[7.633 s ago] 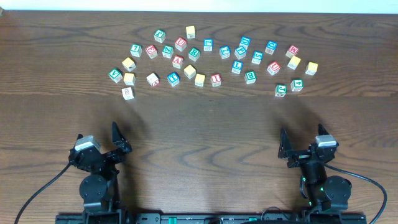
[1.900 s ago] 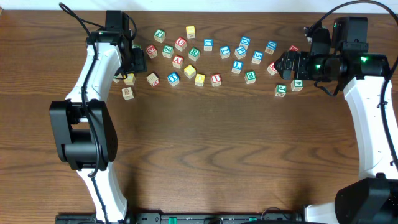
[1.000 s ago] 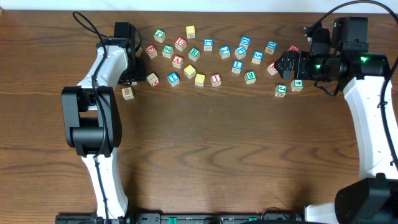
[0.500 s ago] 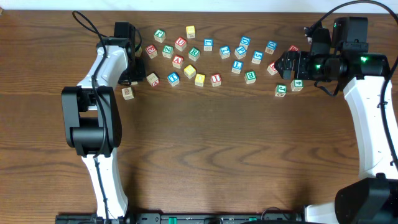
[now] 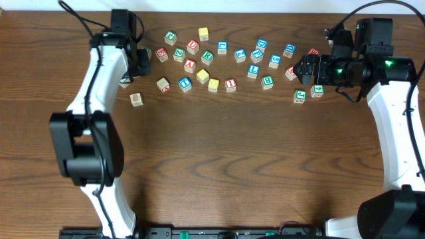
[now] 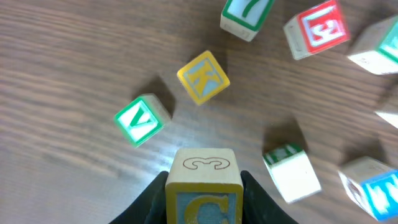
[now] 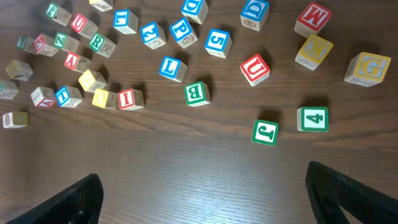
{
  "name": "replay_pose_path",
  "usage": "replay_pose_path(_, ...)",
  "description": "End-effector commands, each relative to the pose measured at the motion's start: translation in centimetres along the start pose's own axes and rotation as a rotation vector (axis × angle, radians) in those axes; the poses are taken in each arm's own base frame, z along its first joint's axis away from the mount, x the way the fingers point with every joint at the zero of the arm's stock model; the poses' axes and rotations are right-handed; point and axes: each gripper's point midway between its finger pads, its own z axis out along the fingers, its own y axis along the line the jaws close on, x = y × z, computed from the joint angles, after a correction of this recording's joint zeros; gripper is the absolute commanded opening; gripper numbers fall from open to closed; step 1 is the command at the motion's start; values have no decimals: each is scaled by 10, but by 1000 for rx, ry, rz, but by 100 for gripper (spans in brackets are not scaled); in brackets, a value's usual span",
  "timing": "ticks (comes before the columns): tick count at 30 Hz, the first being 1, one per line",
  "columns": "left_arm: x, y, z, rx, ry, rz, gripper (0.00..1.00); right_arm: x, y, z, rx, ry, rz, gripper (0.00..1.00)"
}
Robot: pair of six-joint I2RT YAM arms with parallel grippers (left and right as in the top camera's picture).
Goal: Spell out CORL
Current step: 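Carry the yellow C block toward the open table center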
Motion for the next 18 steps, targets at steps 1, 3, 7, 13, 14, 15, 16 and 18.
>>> replay_pose_path(1,2,-3,-29,12,-25,-18,29,-7,0,-6,3,-20,-4,99)
replay_pose_path(3,7,-9,-45,19,-23,-37,29,-7,0,-6,3,-20,-4,99)
replay_pose_path(7,25,-30,-64,49,12,-6,29,-7,0,-6,3,-19,-3,99)
replay_pose_path(13,72,-60,-71,31,152,29,29,-6,0,-6,3,-16,-3,99)
replay_pose_path(14,80,-66,-71,27,174,44,29,-6,0,-6,3,-16,-3,99)
replay_pose_path(15,87,-72,-72,24,193,59,29,-6,0,-6,3,-16,-2,99)
replay_pose_path(16,93,-78,-72,22,208,77,29,-6,0,-6,3,-16,-2,99)
replay_pose_path(18,105,-89,-71,21,231,118,29,-5,0,-6,3,-15,-2,99)
